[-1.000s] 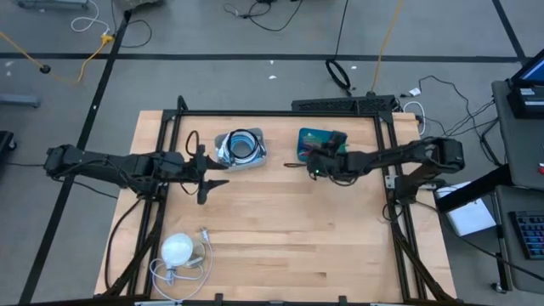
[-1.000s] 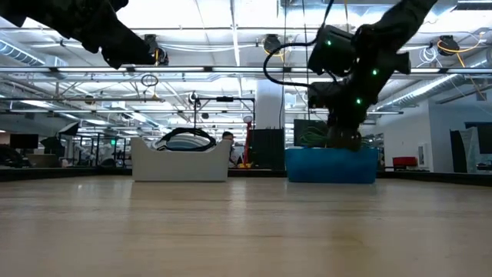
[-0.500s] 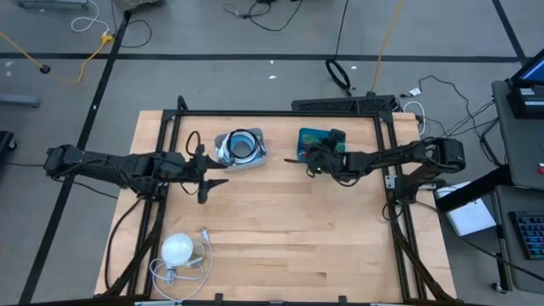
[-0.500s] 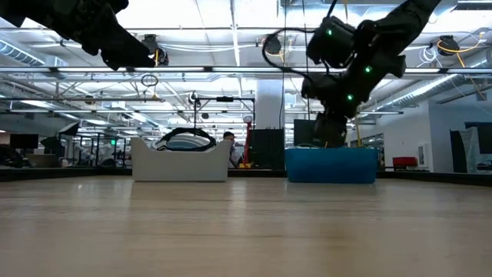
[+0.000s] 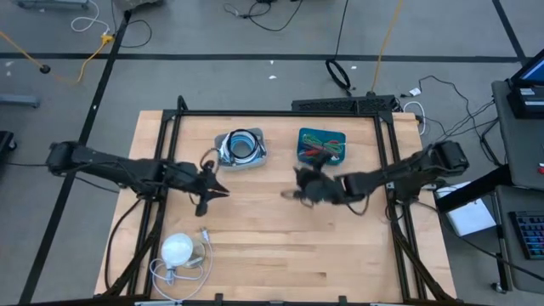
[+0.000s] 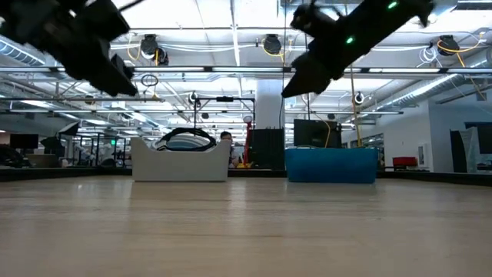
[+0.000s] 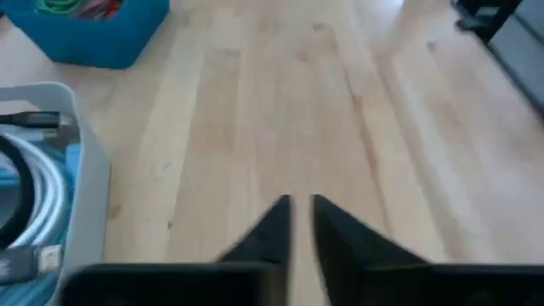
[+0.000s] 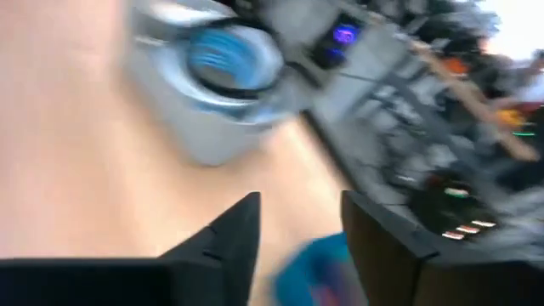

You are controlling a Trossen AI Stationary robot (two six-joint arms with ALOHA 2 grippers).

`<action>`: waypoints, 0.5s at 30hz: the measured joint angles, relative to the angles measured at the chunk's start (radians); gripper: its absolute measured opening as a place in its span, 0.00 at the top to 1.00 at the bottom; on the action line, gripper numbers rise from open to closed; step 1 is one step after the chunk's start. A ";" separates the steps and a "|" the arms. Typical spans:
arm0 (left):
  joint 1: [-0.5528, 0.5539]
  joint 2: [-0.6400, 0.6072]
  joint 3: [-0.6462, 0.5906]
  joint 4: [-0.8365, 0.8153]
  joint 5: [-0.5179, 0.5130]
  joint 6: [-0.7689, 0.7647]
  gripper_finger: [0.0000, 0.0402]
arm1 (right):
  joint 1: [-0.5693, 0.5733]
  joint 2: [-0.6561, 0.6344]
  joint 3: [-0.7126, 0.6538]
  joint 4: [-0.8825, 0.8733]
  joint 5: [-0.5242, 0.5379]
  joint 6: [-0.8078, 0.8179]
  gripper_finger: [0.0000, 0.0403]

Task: Pick & Place USB Port
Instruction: Adjust the bins on the table

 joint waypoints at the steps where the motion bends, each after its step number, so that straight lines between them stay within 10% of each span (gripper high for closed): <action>1: 0.003 0.027 -0.014 0.039 -0.002 0.019 0.93 | 0.031 0.000 0.000 -0.010 -0.011 0.035 0.64; 7: 0.079 0.225 -0.031 0.180 0.018 0.038 0.99 | 0.155 0.000 0.000 -0.176 0.007 0.255 0.95; 15: 0.209 0.495 -0.025 0.375 0.082 0.045 1.00 | 0.179 0.007 -0.074 -0.324 -0.025 0.599 1.00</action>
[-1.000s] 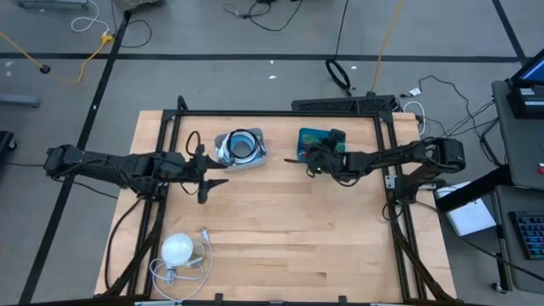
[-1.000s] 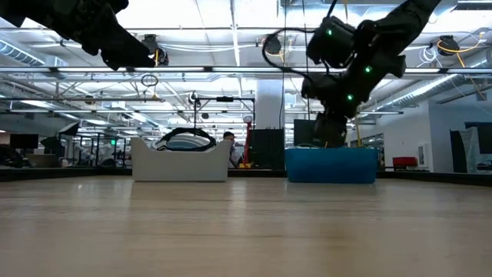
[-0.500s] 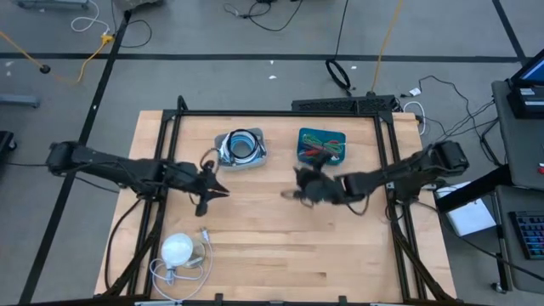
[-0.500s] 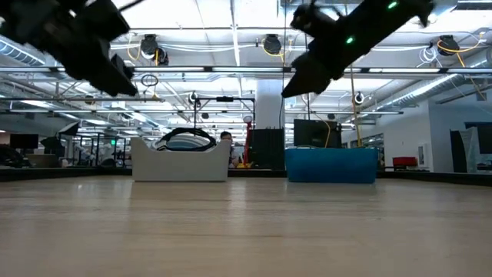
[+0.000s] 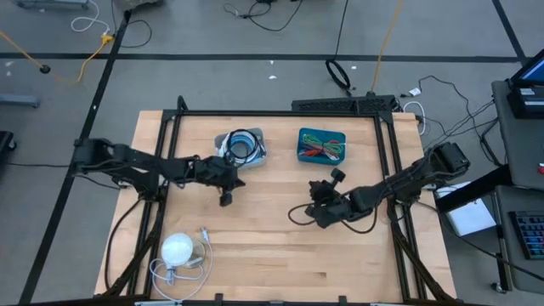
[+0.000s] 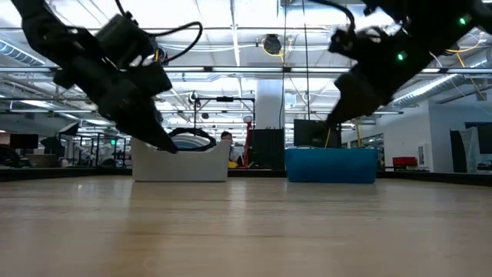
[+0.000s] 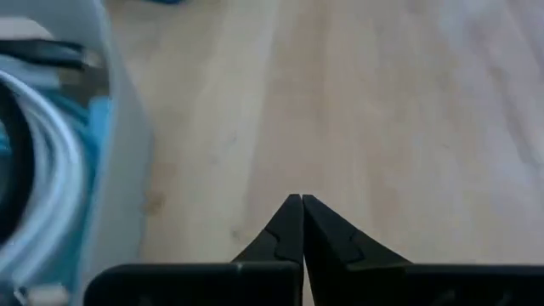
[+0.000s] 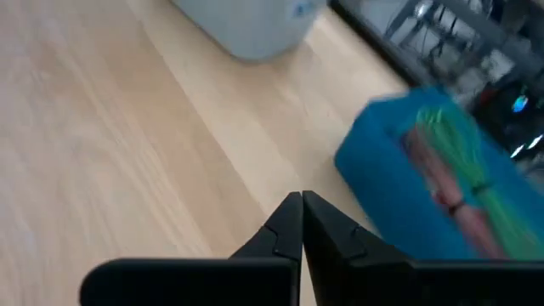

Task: Pick & Place USB Port
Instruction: Adjust the bins on the table

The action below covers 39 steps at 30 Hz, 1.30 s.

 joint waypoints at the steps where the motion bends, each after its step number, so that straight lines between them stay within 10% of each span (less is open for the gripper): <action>1: 0.012 0.022 0.000 0.011 0.001 0.003 1.00 | 0.000 0.000 -0.021 0.012 -0.007 0.027 1.00; 25: 0.137 0.109 -0.004 0.000 -0.184 0.045 1.00 | 0.018 0.000 -0.126 0.354 -0.059 -0.084 1.00; 39: 0.227 0.286 0.006 0.258 -0.117 0.064 1.00 | 0.023 0.000 -0.126 0.389 -0.060 -0.118 1.00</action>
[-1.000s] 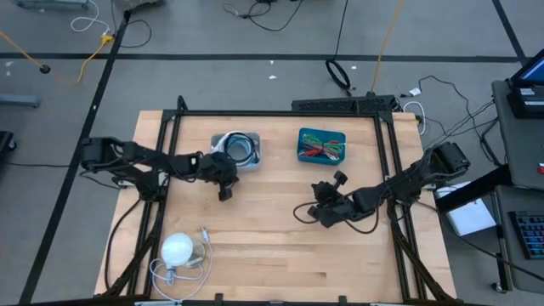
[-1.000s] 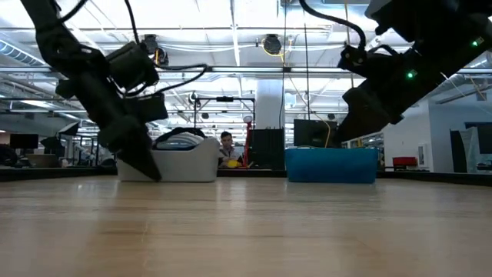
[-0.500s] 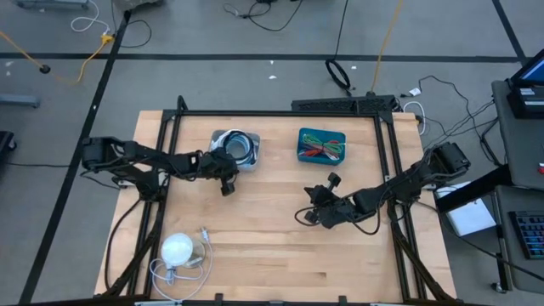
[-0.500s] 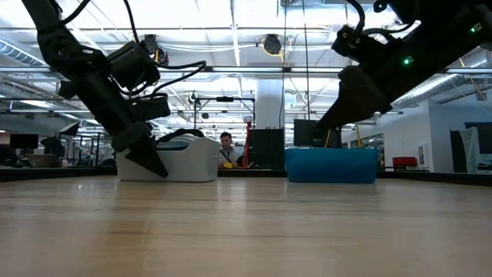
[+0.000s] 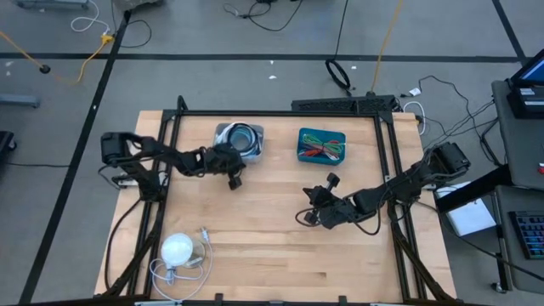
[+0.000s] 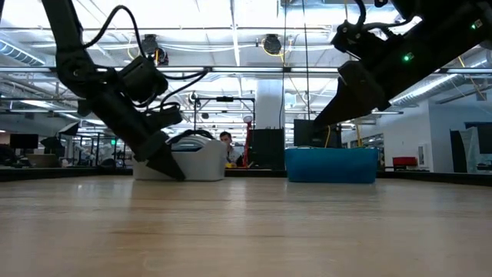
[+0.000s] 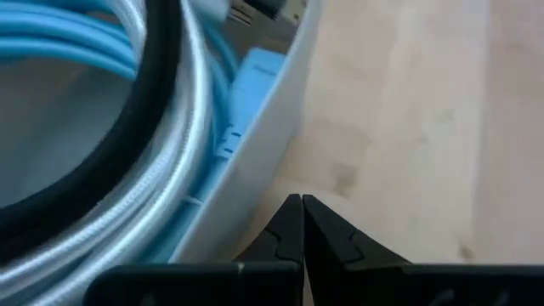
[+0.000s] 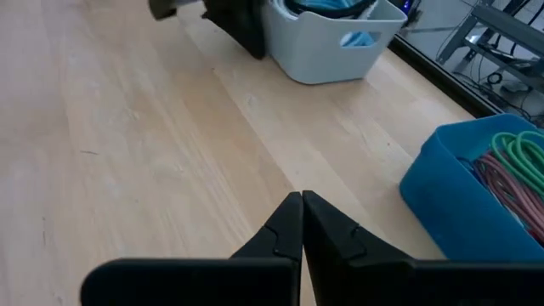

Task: Pick & Place USB Port
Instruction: Adjust the bins on the table

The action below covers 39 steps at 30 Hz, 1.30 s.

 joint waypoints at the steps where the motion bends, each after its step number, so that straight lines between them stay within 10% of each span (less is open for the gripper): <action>1: 0.006 0.004 0.000 0.016 0.007 0.000 1.00 | 0.000 0.000 0.000 0.000 0.000 -0.001 1.00; 25: -0.018 -0.009 0.009 0.083 0.106 -0.012 1.00 | 0.010 0.000 0.000 0.002 -0.002 0.007 1.00; 39: -0.095 -0.193 0.015 -0.119 -0.058 0.007 1.00 | 0.030 0.000 0.000 0.006 -0.002 0.019 1.00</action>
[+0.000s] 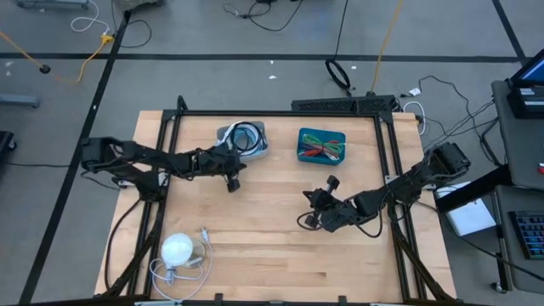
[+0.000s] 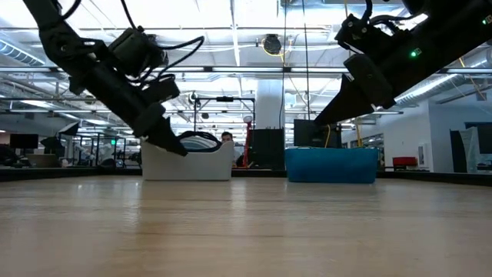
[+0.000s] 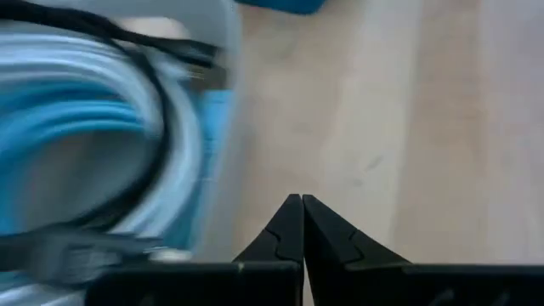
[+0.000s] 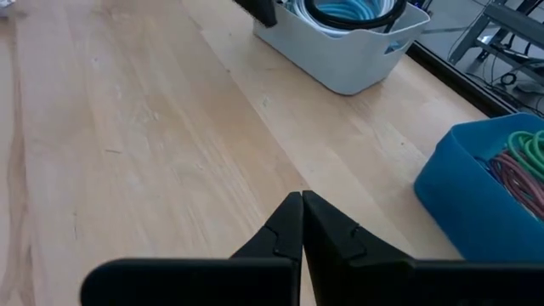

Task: Pick & Place USB Port
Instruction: Adjust the bins on the table

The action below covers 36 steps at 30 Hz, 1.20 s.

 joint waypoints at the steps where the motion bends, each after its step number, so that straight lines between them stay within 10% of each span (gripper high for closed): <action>1: 0.001 -0.014 0.000 -0.018 -0.024 0.005 1.00 | 0.000 0.000 0.000 0.000 0.000 0.004 1.00; 17: 0.012 -0.023 0.000 -0.089 -0.205 0.055 1.00 | 0.005 0.000 0.000 0.004 0.002 0.005 1.00; 36: 0.137 0.166 0.001 0.081 -0.141 0.099 1.00 | 0.006 0.000 0.000 0.003 0.002 -0.010 1.00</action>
